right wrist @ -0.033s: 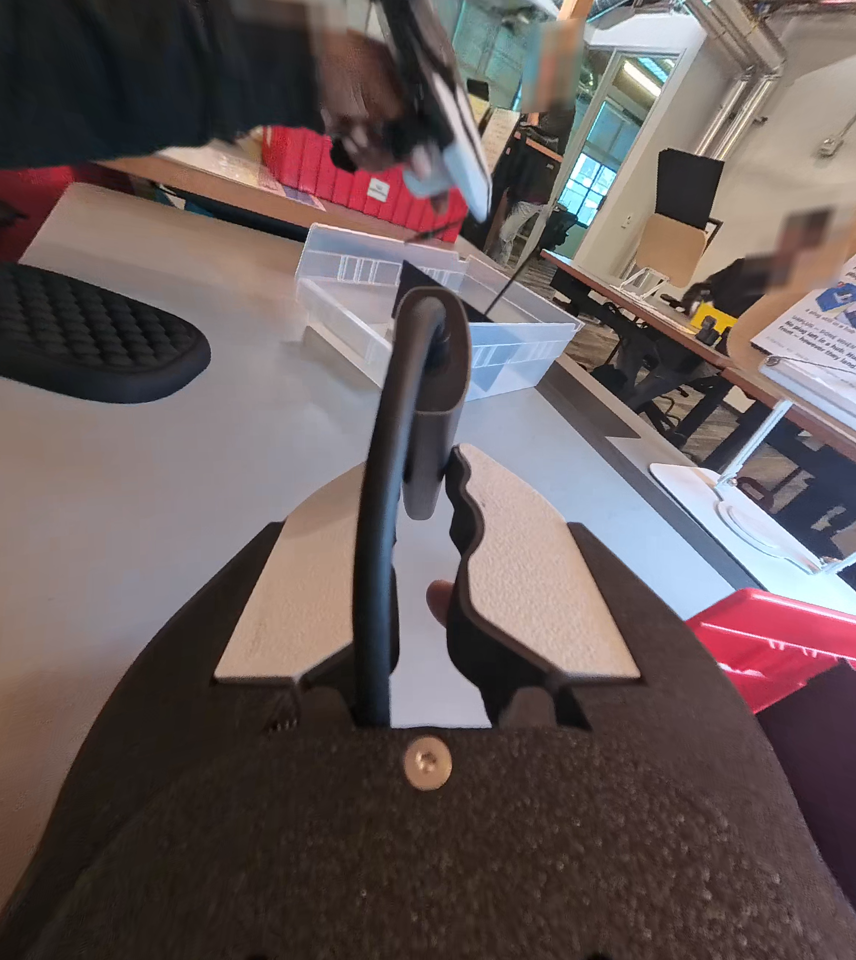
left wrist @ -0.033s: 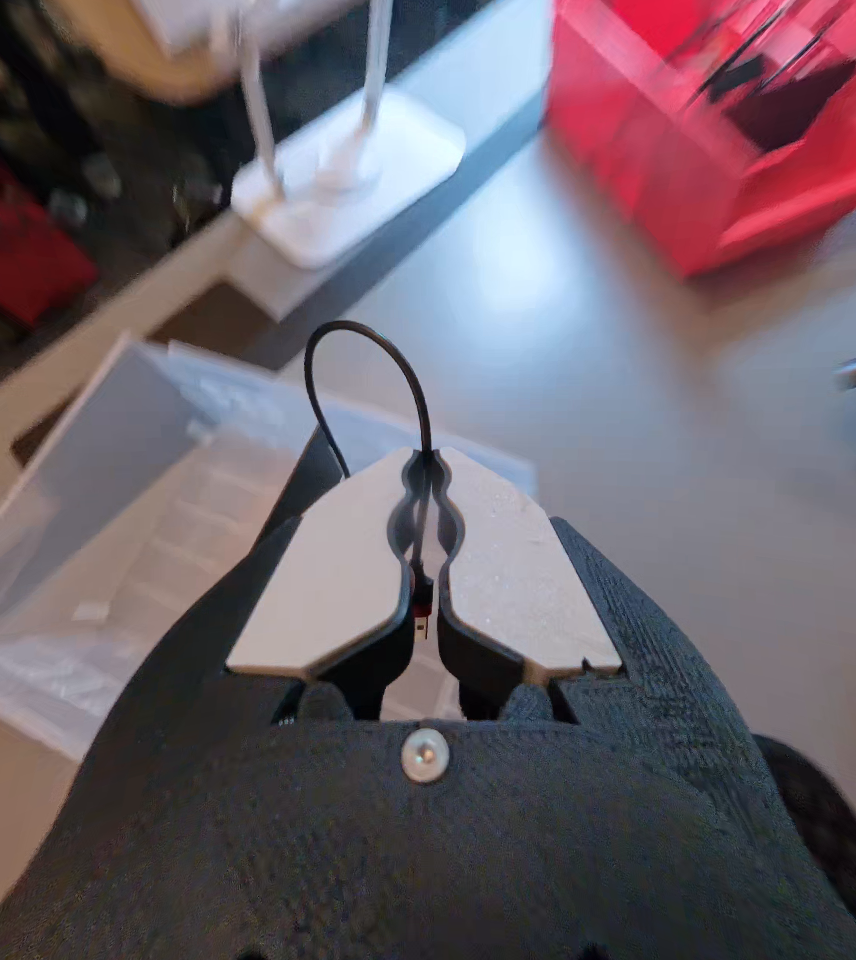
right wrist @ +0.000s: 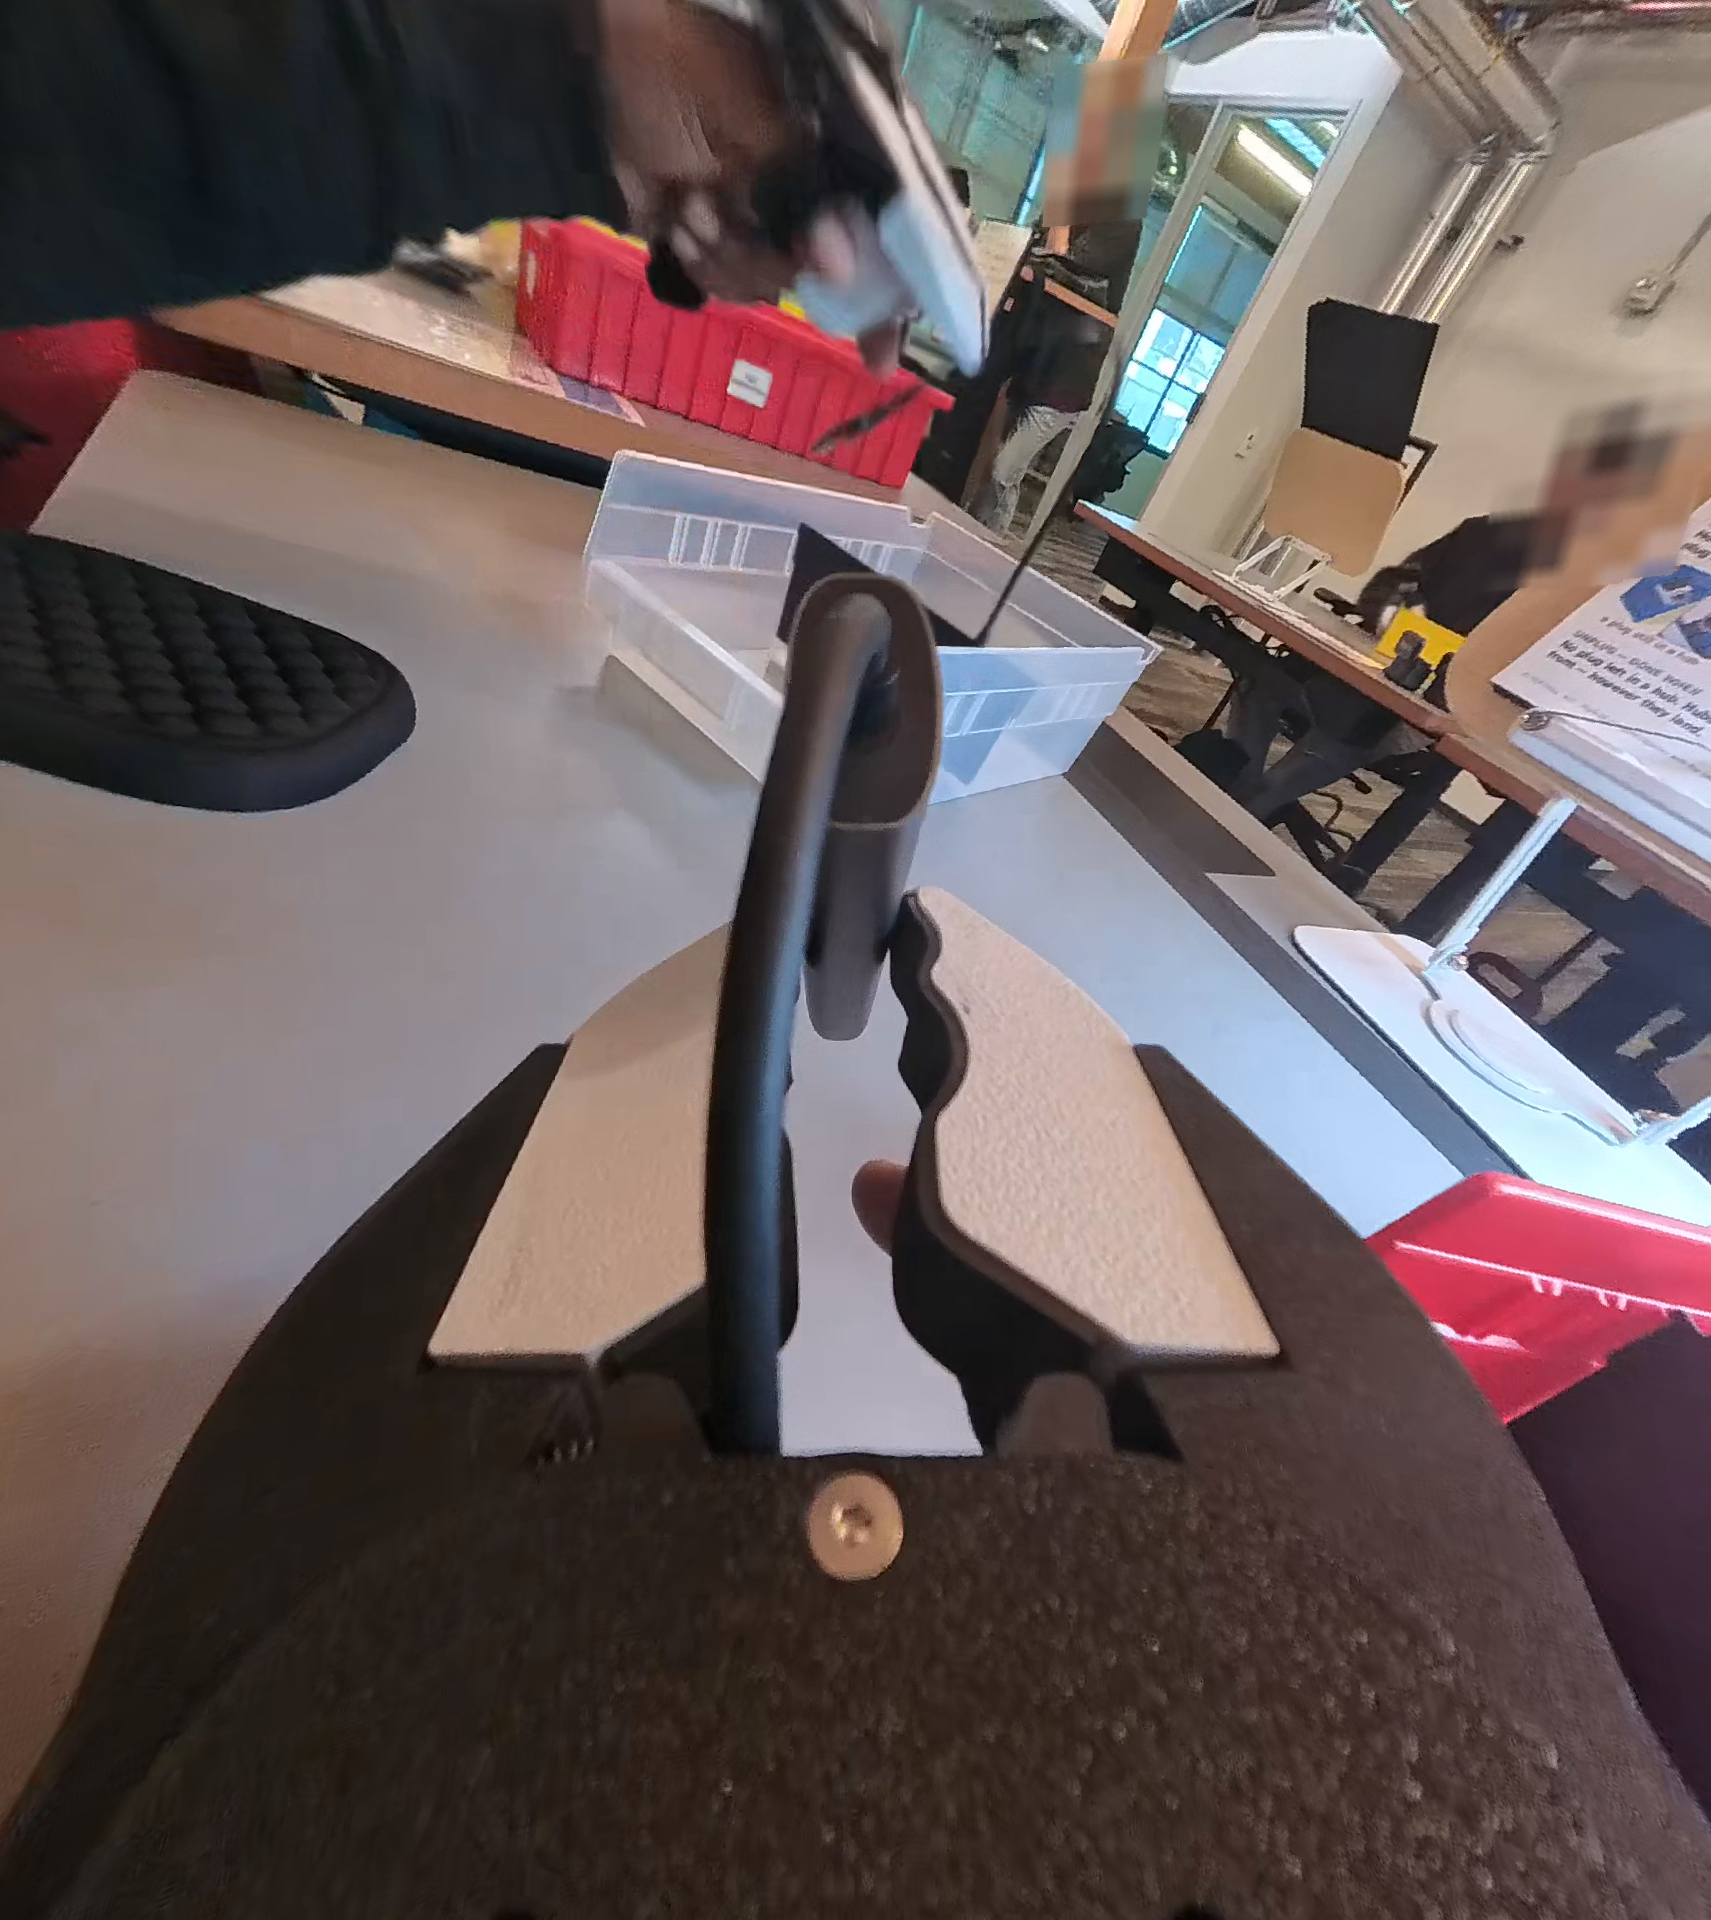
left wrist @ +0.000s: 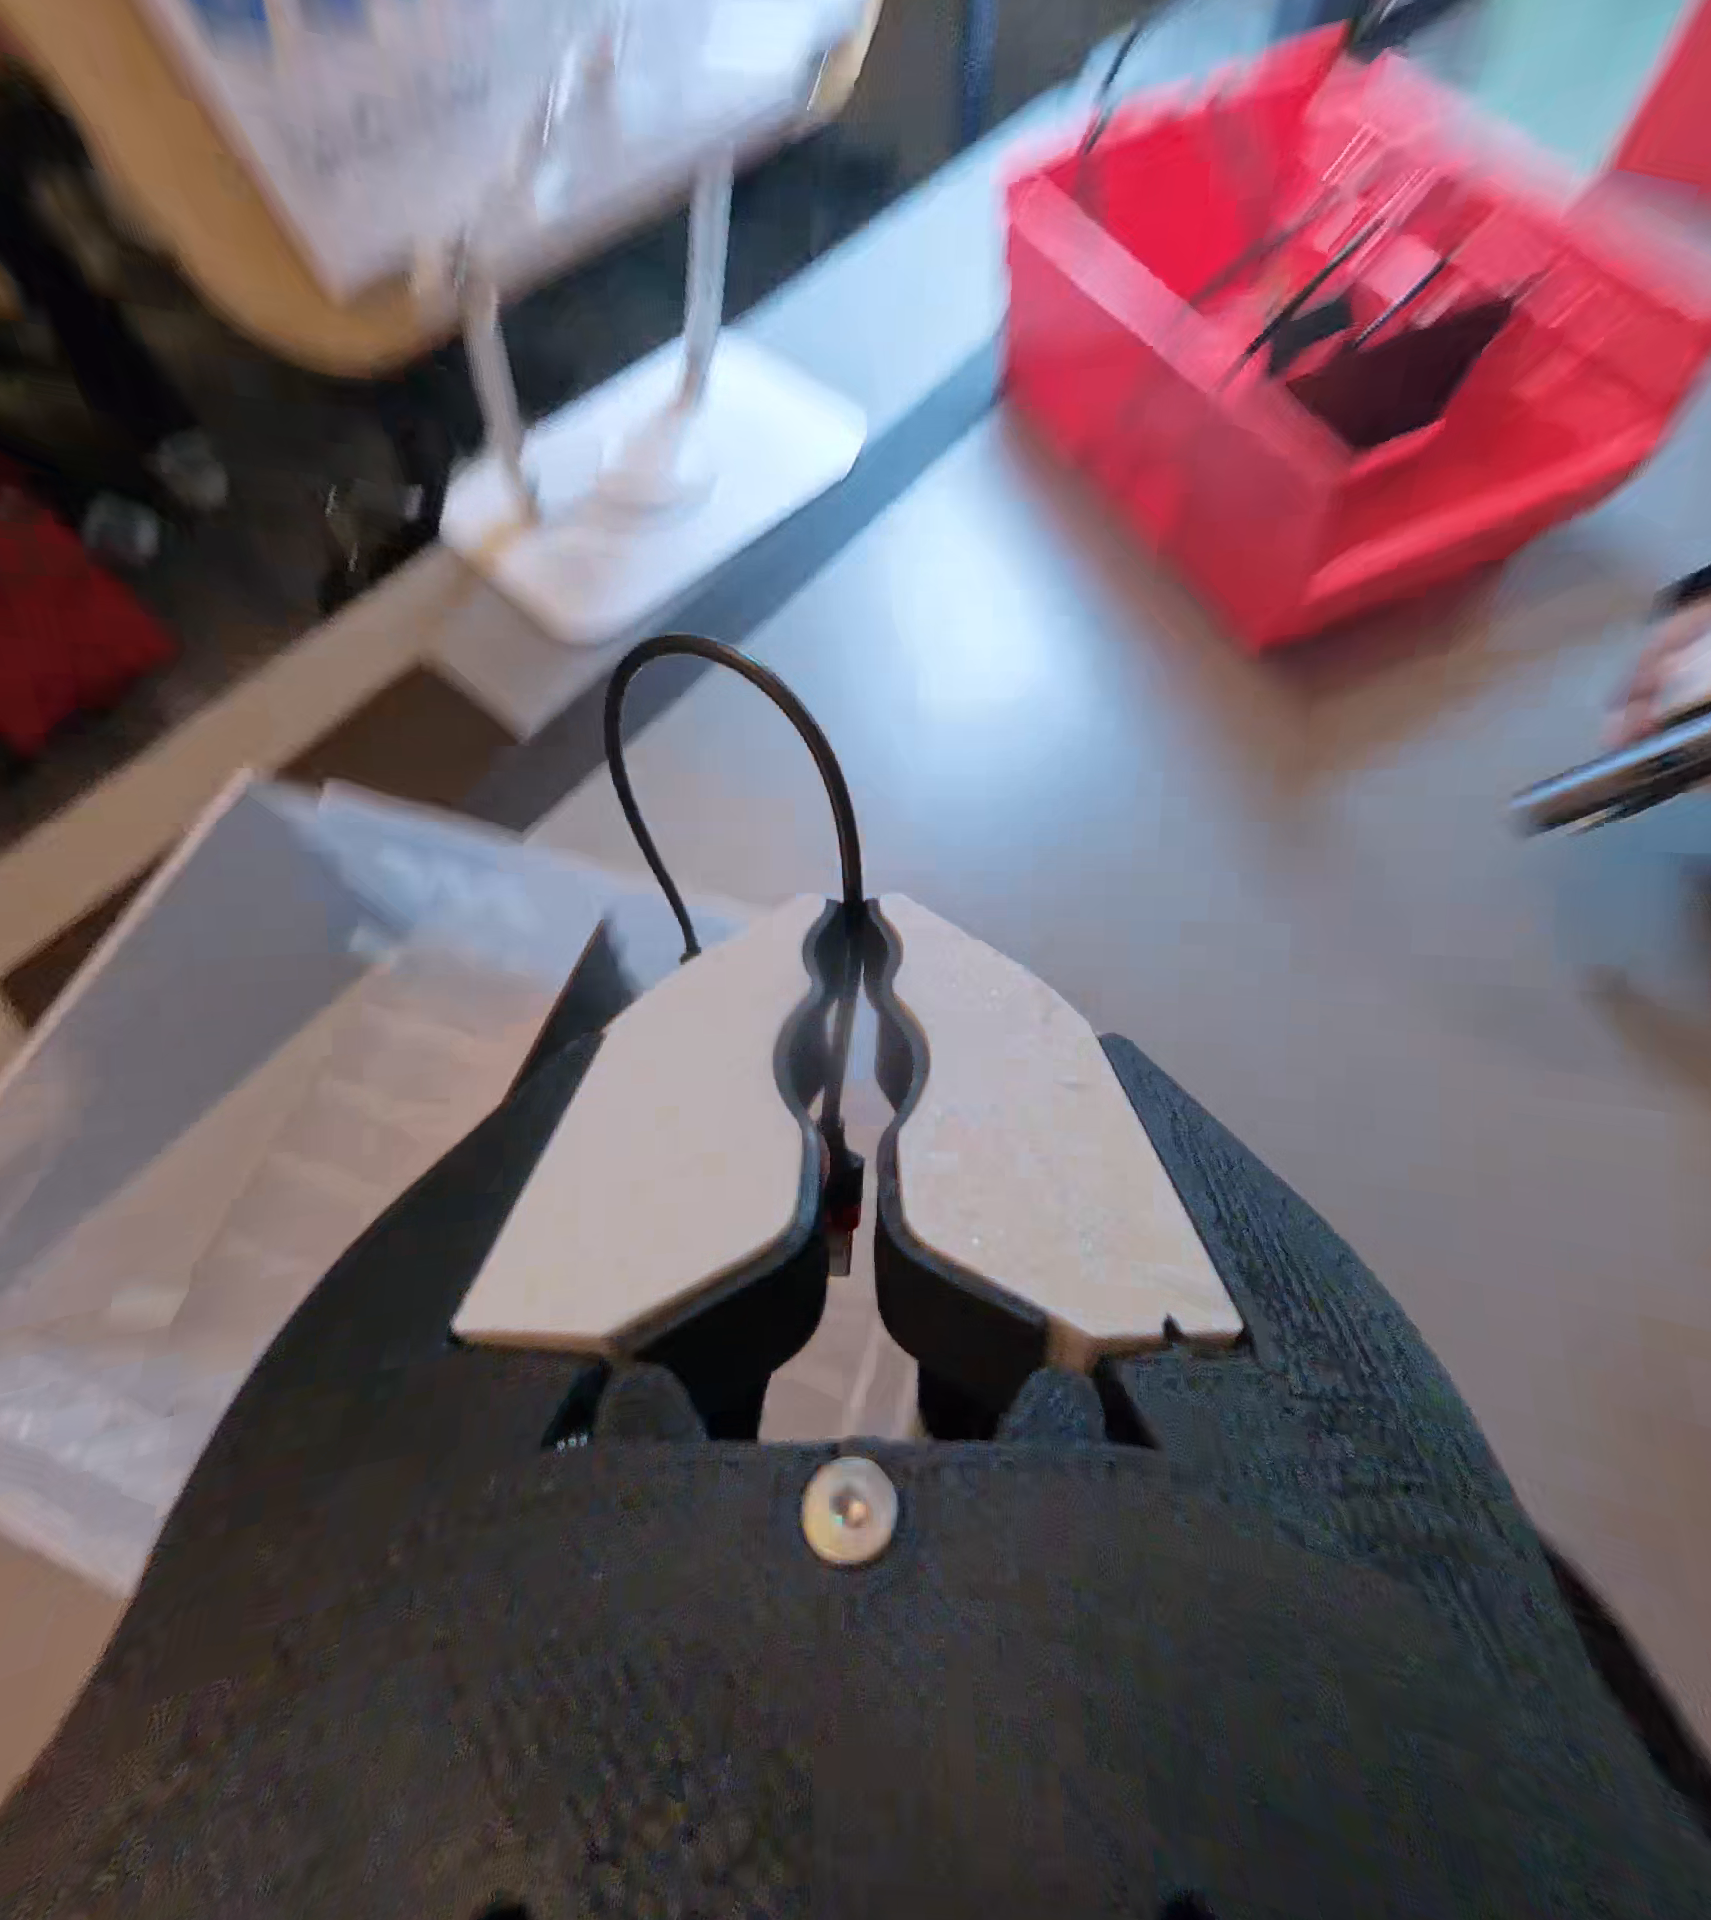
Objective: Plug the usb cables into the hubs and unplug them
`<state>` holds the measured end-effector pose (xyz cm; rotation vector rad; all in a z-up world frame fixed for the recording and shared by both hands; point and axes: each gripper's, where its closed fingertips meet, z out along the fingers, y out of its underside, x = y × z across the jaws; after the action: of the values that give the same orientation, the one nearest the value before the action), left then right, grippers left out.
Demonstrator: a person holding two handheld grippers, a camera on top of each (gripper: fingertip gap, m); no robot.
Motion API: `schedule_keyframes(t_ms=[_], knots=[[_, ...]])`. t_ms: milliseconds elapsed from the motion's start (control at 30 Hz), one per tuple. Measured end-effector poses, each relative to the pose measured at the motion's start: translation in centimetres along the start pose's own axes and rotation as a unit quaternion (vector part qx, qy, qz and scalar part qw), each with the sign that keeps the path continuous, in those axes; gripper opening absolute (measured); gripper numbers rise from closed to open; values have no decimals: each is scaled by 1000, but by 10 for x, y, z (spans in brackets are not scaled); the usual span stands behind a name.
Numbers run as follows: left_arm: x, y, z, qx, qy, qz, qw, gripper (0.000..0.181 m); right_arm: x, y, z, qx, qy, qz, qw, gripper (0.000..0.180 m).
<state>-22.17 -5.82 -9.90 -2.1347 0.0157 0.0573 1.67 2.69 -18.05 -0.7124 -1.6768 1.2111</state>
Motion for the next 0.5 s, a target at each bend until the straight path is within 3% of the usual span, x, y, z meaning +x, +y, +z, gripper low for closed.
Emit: schedule_keyframes(t_ms=[100,200,367,500], knots=[[59,-48,-30,120,102,-11,987,3,4,0,-1,2,10,3,1000,19],[110,-59,-37,192,195,-44,961,3,8,-1,-3,7,21,6,1000,19],[152,-20,4,225,287,-166,916,3,14,1,-5,8,31,14,999,19],[160,29,51,183,294,-236,908,3,14,5,-3,2,30,15,999,19]])
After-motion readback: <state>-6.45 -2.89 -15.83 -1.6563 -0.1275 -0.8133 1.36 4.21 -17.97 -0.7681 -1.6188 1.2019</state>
